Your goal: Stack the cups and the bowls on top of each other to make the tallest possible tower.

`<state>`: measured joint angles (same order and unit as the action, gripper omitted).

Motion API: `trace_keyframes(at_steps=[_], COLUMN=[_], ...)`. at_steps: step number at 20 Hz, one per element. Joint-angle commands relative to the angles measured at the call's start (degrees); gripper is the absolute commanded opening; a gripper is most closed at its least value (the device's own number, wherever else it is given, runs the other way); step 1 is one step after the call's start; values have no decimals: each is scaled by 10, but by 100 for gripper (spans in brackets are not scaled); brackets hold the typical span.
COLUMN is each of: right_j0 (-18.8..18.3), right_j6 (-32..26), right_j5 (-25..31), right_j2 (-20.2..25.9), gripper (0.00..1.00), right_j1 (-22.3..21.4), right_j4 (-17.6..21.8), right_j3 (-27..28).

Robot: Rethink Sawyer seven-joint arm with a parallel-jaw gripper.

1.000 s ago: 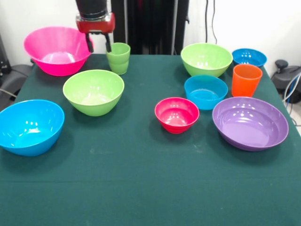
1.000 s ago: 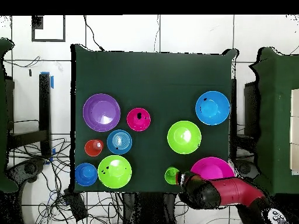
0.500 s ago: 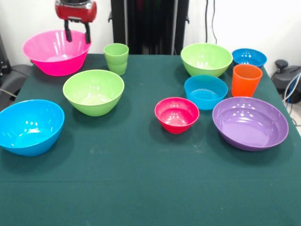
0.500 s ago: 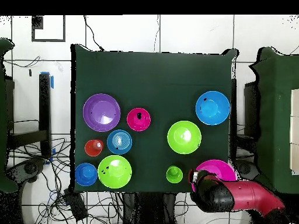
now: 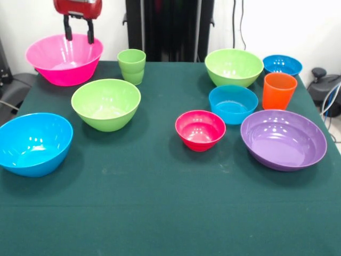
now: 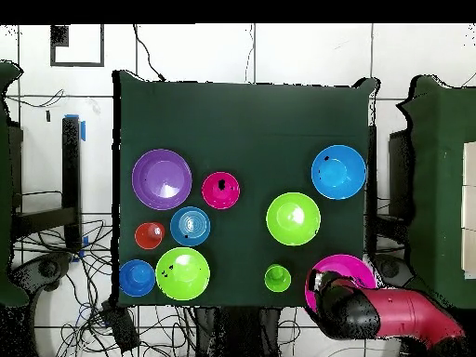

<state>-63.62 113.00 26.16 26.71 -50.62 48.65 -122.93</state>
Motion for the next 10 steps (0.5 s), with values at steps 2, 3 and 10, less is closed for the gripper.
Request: trace_keyframes(at_steps=[2,3,10], right_j0=[39,42,79], right_j6=[-66,-63,-33], right_j5=[20,19,3], right_j2=[36,36,22], gripper=[100,100,100], right_j1=[56,59,104], right_j4=[17,18,26], right_j3=[-14,-14,20])
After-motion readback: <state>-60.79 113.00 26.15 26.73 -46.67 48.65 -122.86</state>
